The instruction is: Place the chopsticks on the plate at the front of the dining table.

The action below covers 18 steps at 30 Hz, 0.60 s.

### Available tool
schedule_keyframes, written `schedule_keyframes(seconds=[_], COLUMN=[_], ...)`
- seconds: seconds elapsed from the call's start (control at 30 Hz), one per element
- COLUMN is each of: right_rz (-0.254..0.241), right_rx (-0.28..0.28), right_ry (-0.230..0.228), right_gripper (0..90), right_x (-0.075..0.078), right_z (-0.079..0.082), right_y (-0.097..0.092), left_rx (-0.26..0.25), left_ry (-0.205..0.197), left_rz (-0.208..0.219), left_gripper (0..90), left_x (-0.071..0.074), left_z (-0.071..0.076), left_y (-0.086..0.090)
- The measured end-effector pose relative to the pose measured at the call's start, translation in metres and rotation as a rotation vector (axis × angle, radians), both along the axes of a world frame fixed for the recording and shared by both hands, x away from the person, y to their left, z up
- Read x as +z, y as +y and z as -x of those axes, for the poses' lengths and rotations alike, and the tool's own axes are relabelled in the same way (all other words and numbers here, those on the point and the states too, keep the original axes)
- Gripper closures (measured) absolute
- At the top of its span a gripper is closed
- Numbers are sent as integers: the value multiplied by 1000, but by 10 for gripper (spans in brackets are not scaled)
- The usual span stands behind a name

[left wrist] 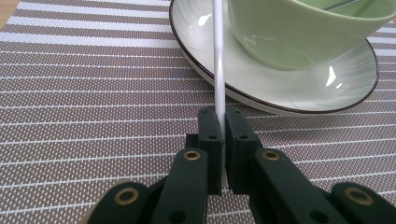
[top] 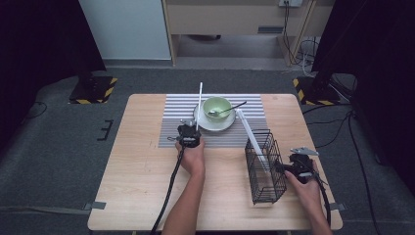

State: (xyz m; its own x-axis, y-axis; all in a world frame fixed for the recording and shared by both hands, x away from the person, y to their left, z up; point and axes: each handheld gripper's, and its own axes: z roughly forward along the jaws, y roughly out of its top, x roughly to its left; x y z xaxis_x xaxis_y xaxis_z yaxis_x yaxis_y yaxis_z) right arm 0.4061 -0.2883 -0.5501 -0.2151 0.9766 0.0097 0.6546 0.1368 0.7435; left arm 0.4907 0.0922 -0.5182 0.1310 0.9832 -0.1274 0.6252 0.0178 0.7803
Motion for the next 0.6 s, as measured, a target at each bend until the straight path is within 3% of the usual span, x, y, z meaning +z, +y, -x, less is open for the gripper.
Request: schedule_keyframes(seconds=[0.6], right_rz=[0], right_rx=[0], right_ry=[0], right_gripper=[117], right_x=[0], right_z=[0], right_y=[0], left_rx=[2], left_ry=[10], left_rz=[-7], left_gripper=[861], left_x=[-2], left_z=[0], left_y=[-2])
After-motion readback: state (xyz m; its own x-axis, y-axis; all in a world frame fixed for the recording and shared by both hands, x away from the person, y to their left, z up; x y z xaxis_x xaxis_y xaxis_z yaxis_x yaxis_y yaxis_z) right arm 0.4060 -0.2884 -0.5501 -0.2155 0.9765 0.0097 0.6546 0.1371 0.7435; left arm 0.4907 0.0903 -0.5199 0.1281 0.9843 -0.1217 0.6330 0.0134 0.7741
